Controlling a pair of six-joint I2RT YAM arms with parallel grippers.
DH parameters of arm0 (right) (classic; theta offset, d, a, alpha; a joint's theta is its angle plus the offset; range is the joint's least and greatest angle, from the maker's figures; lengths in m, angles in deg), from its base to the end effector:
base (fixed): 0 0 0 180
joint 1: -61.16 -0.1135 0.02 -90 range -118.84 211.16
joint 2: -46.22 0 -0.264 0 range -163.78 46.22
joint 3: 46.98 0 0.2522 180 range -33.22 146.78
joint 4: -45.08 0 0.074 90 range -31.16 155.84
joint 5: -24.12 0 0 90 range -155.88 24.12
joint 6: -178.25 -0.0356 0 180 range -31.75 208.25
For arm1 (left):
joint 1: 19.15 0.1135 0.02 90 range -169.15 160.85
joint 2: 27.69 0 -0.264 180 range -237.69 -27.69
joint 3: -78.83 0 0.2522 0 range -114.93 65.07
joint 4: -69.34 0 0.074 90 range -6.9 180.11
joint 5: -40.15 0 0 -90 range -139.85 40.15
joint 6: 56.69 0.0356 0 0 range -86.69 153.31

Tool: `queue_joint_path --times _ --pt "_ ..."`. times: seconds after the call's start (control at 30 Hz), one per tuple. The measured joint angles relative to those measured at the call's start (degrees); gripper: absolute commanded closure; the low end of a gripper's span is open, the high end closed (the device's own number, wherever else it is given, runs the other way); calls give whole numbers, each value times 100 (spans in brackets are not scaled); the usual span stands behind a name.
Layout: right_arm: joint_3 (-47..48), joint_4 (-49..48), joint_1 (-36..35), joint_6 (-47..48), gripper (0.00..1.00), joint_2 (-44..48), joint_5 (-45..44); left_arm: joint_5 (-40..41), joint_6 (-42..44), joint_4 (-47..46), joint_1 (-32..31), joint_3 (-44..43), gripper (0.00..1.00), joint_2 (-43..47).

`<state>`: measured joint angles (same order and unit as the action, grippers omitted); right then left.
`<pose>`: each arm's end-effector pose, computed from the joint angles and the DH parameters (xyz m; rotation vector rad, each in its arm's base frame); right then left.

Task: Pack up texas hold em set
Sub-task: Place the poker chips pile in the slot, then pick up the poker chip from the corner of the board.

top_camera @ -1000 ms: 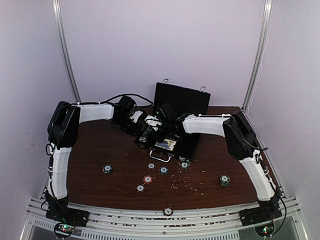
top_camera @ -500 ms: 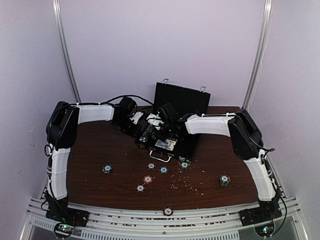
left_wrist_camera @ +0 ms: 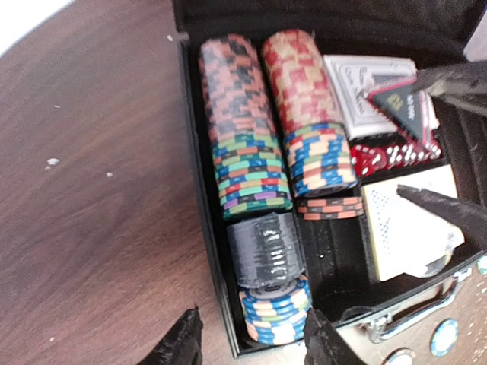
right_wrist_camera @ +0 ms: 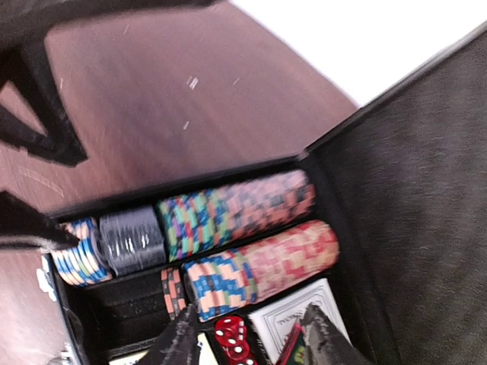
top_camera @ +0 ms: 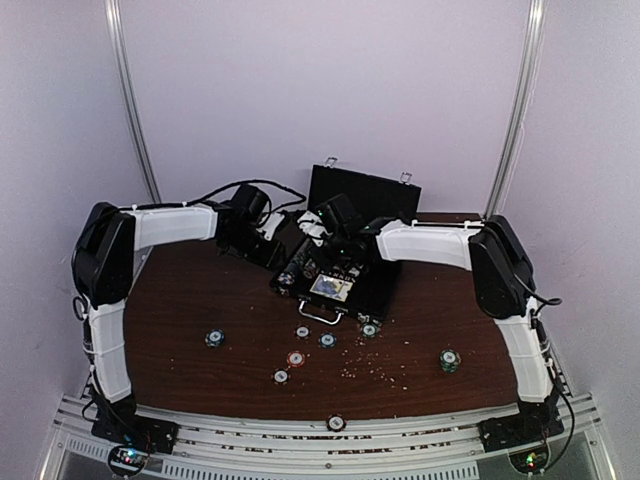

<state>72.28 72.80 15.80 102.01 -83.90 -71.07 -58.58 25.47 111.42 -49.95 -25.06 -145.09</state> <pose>0.3700 0.3701 0.1996 -1.0662 1.9793 0.1966 0.3824 -0.2343 0.1989 0.5749 2.5237 -0.4515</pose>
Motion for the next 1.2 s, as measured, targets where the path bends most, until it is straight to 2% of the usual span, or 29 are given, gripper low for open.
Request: queue_joint_path --times 0.27,0.63,0.7,0.77,0.87,0.9,0.97,1.0,1.07,1.1,1.2 --pt "-76 125 0 -922 43 723 -319 422 -79 -535 -11 798 49 1113" --pt "-1628 70 0 -2387 37 2774 -496 1572 -306 -1285 -11 1696 39 3086" --pt "-2013 46 0 -2583 35 3154 -474 1731 -380 -1344 -11 1943 34 3445" --pt "-2269 52 2 -2747 32 3458 -470 1886 -492 -1349 -11 2142 23 3773" --pt "-2361 179 35 -2992 29 3720 -450 2105 -802 -1329 -11 2380 4 4214" --pt "-2363 225 59 -3082 25 3783 -409 2181 -957 -1327 -9 2463 2 4360" --pt "-2428 260 101 -3189 5 3904 -330 2293 -1311 -1327 7 2647 2 4645" --pt "-2551 251 116 -3254 0 4006 -269 2295 -1493 -1346 28 2750 2 4765" --pt "-2894 216 151 -3438 0 4275 -238 2223 -1895 -1362 122 3003 2 4999" --pt "-3447 114 192 -3598 0 4671 -166 2098 -2343 -1349 243 3246 2 5099" --pt "-3801 11 304 -3674 0 4896 328 1888 -2903 -1375 273 3611 2 5174"
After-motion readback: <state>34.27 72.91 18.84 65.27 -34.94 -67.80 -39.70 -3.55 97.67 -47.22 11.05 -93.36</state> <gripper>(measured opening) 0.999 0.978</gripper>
